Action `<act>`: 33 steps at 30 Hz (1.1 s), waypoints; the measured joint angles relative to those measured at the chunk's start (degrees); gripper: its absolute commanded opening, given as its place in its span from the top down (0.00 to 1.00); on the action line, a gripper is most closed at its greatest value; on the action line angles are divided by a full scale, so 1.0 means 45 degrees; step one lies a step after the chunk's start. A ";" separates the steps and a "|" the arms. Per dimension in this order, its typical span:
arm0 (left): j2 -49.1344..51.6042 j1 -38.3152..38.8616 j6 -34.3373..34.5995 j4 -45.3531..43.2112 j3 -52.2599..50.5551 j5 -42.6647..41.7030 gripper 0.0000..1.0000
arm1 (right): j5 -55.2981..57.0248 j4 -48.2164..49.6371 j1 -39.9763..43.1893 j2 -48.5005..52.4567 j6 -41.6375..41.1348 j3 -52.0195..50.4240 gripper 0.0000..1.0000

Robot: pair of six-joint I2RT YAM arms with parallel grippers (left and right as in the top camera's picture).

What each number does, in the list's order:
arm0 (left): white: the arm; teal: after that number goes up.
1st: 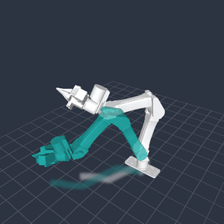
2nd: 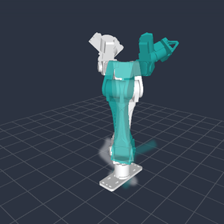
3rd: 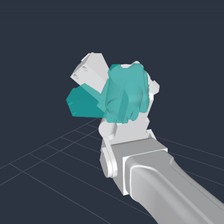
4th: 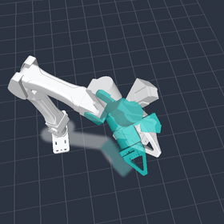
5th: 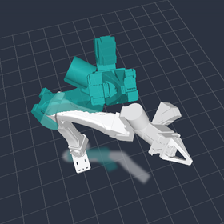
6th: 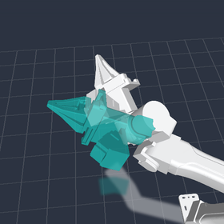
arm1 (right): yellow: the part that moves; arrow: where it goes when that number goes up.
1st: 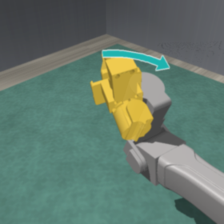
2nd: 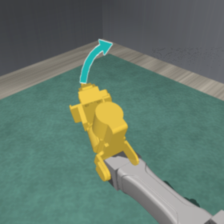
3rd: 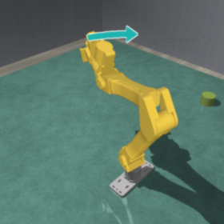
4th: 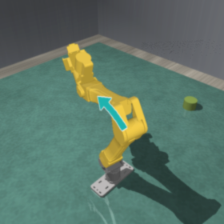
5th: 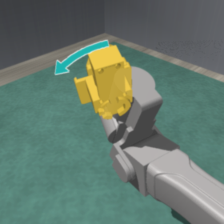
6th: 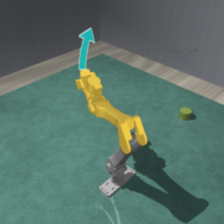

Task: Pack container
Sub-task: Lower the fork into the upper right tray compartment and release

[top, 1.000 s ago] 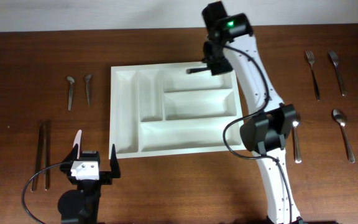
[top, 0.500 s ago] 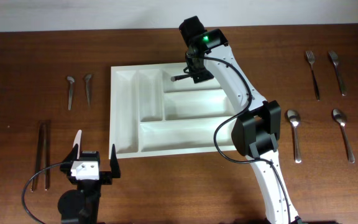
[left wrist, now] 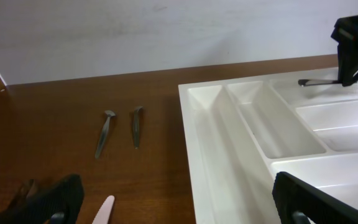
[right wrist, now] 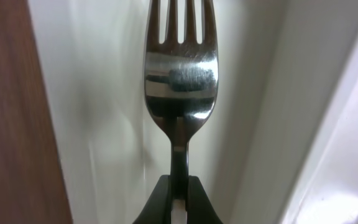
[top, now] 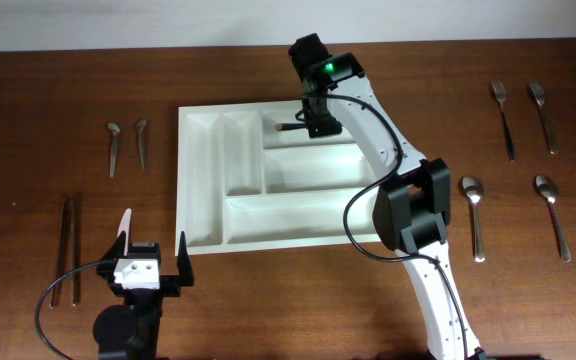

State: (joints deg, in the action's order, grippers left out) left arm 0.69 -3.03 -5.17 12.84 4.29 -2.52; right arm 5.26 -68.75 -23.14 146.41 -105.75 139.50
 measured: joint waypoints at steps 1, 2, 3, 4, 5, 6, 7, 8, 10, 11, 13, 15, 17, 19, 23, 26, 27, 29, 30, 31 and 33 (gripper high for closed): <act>0.0000 0.0000 -0.0005 0.0005 0.0000 0.0005 0.01 | 0.0034 0.0073 0.0000 0.0000 -0.0029 -0.0083 0.96; 0.0000 0.0000 0.0000 0.0000 0.0000 0.0005 0.01 | 0.0068 0.0112 0.0000 0.0000 -0.0058 -0.0155 0.96; 0.0000 0.0000 0.0000 0.0000 0.0000 0.0005 0.01 | 0.0083 0.0117 0.0000 0.0000 -0.0073 -0.0219 0.96; 0.0000 0.0000 0.0000 0.0000 0.0000 0.0000 0.01 | 0.0131 0.0117 0.0000 0.0000 -0.0092 -0.0291 0.96; 0.0000 0.0000 0.0000 0.0000 0.0000 0.0005 0.01 | 0.0189 0.0121 0.0000 0.0000 -0.0112 -0.0355 0.95; 0.0000 0.0000 0.0000 0.0000 0.0000 0.0000 0.01 | 0.0214 0.0121 0.0000 0.0000 -0.0117 -0.0398 0.93; 0.0000 0.0000 0.0000 0.0000 0.0000 0.0000 0.01 | 0.0228 0.0126 0.0000 0.0000 -0.0121 -0.0452 0.89; 0.0000 0.0000 0.0000 0.0000 0.0000 0.0000 0.01 | 0.0257 0.0131 0.0000 0.0000 -0.0170 -0.0500 0.84; 0.0000 0.0000 0.0000 0.0000 0.0000 0.0005 0.01 | 0.0296 0.0175 0.0000 0.0000 -0.0199 -0.0578 0.75; 0.0000 0.0000 0.0000 0.0000 0.0000 0.0000 0.01 | 0.0311 0.0199 0.0015 0.0000 -0.0189 -0.0597 0.71; 0.0000 0.0000 -0.0005 0.0000 0.0000 0.0005 0.01 | 0.0321 0.0350 0.0024 0.0000 -0.0185 -0.0602 0.62; 0.0000 0.0000 0.0000 0.0000 0.0000 0.0005 0.01 | 0.0359 0.0617 0.0029 0.0000 -0.0155 -0.0602 0.53; 0.0000 0.0000 0.0000 0.0000 0.0000 0.0000 0.01 | 0.0355 0.0986 0.0049 0.0000 -0.0058 -0.0602 0.35; 0.0000 0.0000 0.0000 0.0000 0.0000 0.0005 0.01 | 0.0359 0.1423 0.0053 0.0000 0.0194 -0.0612 0.21; 0.0000 0.0000 0.0000 0.0000 0.0000 0.0000 0.01 | 0.0359 0.2642 0.0058 0.0000 0.1258 -0.0612 0.07; 0.0000 0.0000 0.0000 0.0000 0.0000 0.0000 0.01 | 0.0355 0.3162 0.0058 0.0000 0.2098 -0.0563 0.06; 0.0000 0.0000 0.0000 0.0000 0.0000 0.0000 0.01 | 0.0350 0.3196 0.0058 0.0000 0.2336 -0.0500 0.05; 0.0000 0.0000 0.0000 0.0000 0.0000 0.0005 0.01 | 0.0345 0.3196 0.0078 0.0005 0.2832 -0.0223 0.01; 0.0000 0.0000 0.0000 0.0000 0.0000 0.0000 0.01 | 0.0355 0.3201 0.0107 0.0000 0.3157 0.0024 0.01; 0.0000 0.0000 0.0000 0.0000 0.0000 0.0000 0.01 | 0.0359 0.3206 0.0121 0.0000 0.3429 0.0238 0.01; 0.0000 0.0000 0.0000 0.0000 0.0000 0.0005 0.01 | 0.0364 0.3196 0.0189 0.0005 0.4347 0.0957 0.01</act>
State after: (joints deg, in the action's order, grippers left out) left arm 0.69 -3.03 -5.17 12.84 4.29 -2.50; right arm 6.90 -54.37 -22.28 146.43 -86.19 143.81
